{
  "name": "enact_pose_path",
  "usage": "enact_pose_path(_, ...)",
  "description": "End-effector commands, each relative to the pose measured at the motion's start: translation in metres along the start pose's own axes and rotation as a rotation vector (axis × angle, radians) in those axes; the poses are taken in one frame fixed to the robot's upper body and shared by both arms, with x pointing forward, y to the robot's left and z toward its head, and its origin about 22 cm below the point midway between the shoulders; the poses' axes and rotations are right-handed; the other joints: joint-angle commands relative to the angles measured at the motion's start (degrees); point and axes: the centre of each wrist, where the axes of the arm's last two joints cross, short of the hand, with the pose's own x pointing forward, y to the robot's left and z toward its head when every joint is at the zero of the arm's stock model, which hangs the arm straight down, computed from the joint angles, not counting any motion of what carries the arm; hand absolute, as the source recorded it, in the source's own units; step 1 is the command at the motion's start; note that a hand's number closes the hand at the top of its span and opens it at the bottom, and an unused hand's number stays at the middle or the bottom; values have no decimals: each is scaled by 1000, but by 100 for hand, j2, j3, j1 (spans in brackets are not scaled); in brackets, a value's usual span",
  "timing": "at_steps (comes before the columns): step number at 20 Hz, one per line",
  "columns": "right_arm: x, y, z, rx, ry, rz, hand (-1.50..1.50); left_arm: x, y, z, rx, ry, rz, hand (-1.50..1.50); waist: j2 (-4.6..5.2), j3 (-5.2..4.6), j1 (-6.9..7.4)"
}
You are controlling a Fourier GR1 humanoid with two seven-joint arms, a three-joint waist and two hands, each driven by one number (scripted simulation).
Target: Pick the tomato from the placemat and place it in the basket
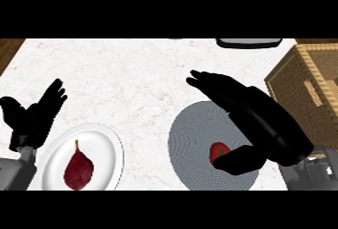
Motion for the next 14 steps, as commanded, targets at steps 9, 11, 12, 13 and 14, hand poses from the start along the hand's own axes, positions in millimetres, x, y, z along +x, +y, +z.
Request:
enact_pose_path(9,6,-113,-6,313,248,115,-150,-9,-13,-5,-21,-6,23,0,78,21,102)
enact_pose_path(11,11,-110,6,372,257,112,-150,10,-4,-8,-18,-13,8,0,56,24,74)
enact_pose_path(12,5,-116,16,363,263,97,-150,-12,6,3,4,-1,7,0,58,26,88)
enact_pose_path(13,6,-116,30,378,227,76,-150,13,15,-16,-10,-10,10,0,59,28,5)
enact_pose_path(14,-3,-117,31,371,220,27,-150,-10,-2,-5,-1,-13,-3,0,66,30,60)
